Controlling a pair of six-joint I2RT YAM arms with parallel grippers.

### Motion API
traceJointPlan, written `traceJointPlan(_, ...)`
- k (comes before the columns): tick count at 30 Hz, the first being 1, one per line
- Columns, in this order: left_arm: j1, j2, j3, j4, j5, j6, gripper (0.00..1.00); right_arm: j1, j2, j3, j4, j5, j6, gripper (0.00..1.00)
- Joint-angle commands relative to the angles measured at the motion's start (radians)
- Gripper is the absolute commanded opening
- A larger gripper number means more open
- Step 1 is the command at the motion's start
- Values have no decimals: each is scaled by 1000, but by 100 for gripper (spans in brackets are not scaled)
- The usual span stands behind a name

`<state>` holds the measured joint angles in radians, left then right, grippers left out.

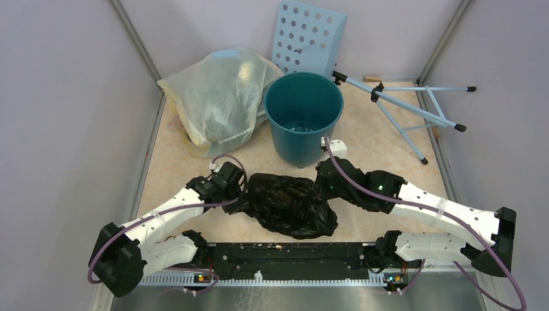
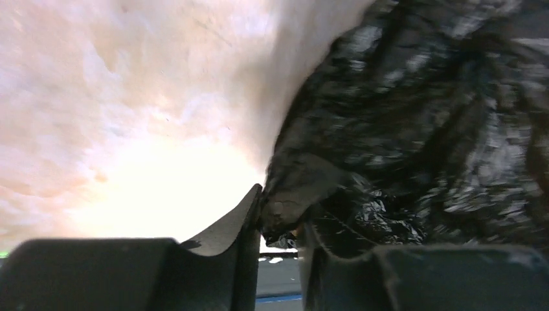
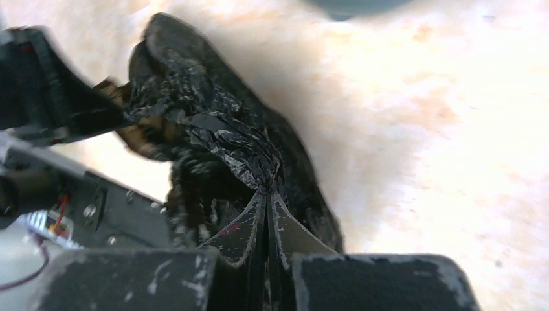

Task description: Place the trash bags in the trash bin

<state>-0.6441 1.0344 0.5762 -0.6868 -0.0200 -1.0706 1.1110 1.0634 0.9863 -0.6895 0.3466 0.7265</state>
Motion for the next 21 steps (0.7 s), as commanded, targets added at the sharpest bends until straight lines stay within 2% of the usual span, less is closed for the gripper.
traceJointPlan(1, 9, 27, 123, -125, -140, 131, 24, -86, -75, 9, -195, 187, 86, 0)
traceJointPlan(5, 17, 0, 156, -178, -148, 204, 11, -204, -156, 5, -308, 264, 121, 0)
traceJointPlan(10, 62, 1, 209, -214, -183, 299, 8, -267, -219, 0, -416, 352, 203, 0)
traceJointPlan(12, 95, 21, 239, -232, -190, 336, 8, -267, -210, 21, -551, 429, 357, 4)
traceJointPlan(14, 113, 38, 278, -239, -191, 373, 8, -269, -199, 33, -663, 484, 497, 4)
traceJointPlan(18, 113, 44, 319, -210, -123, 450, 9, -269, -219, 20, -550, 429, 359, 4)
traceJointPlan(21, 112, 32, 341, -156, 45, 522, 12, -269, -249, -1, -351, 281, 144, 5)
